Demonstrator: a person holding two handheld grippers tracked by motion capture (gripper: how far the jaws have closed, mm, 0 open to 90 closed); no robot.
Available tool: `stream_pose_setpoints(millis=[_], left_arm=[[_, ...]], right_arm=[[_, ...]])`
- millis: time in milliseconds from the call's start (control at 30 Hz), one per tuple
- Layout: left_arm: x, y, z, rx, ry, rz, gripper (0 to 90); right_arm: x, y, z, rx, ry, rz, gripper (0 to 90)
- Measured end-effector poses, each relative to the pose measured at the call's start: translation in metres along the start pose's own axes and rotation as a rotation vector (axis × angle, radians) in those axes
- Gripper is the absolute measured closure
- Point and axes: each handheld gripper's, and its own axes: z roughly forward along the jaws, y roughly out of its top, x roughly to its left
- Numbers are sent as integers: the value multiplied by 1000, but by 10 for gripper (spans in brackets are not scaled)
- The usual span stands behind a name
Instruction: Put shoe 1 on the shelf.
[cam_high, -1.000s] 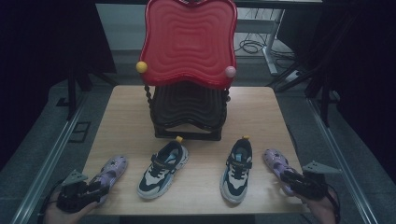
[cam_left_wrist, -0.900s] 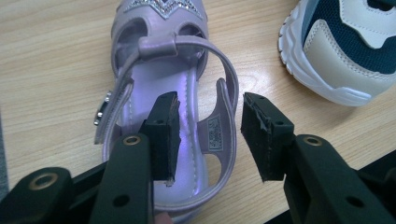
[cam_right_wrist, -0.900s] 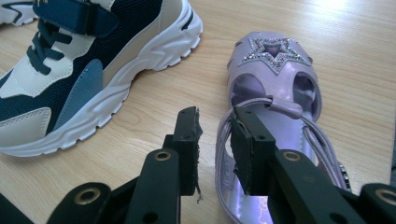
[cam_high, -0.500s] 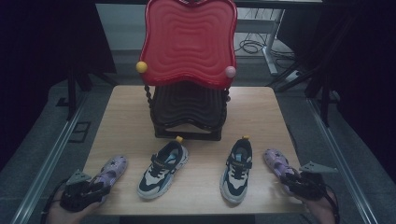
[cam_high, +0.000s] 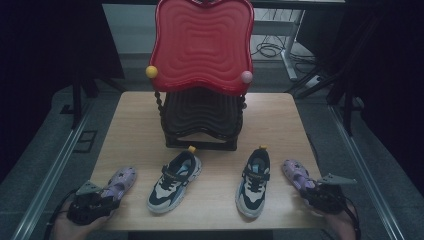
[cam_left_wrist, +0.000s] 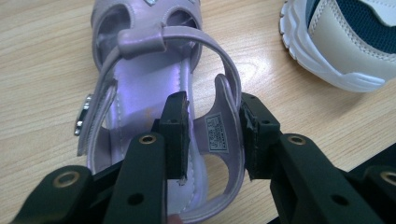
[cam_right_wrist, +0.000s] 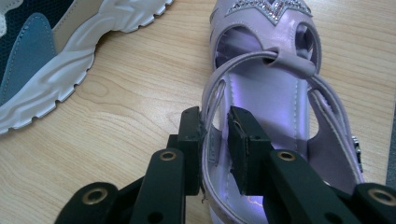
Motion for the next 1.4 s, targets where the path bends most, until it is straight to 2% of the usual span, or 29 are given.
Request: stream_pose_setpoints(millis=[67,100,167,333,433,633,733,867,1000,1067,1133,1200,1400], left_arm=[[0,1,0,4,7,2,659],[-1,3,1,10,31,6,659],[-2,4,2,25,48,16,673],[-4,5,3,13,26,29,812],[-2,5,2,-16,14,26,836],[4,2,0,-40,-15,13,854],[6,1,-2,-75,-25,7,860],[12,3,-4,-125,-54,-22,860],[13,6,-6,-166,-47,-35,864],[15,8,-8,-192,-69,-50,864],[16,9,-9,-200,-71,-51,863],[18,11,-13,-237,-83,-56,862],[17,15,-19,-317,-145,-56,866]], right_arm=[[0,0,0,0,-1,-3,754],[0,0,0,0,-1,-3,756],[0,0,0,0,-1,-1,769],[0,0,0,-14,14,-4,836],[-1,-1,-1,-25,22,4,845],[-4,-1,-2,-56,26,34,851],[-4,-1,-2,-70,34,41,854],[-5,0,-4,-108,45,68,854],[-6,0,-8,-132,38,91,854],[-6,1,-9,-146,36,99,853],[-6,2,-10,-152,31,98,853],[-5,3,-13,-164,25,99,853],[-4,5,-19,-230,62,126,854]])
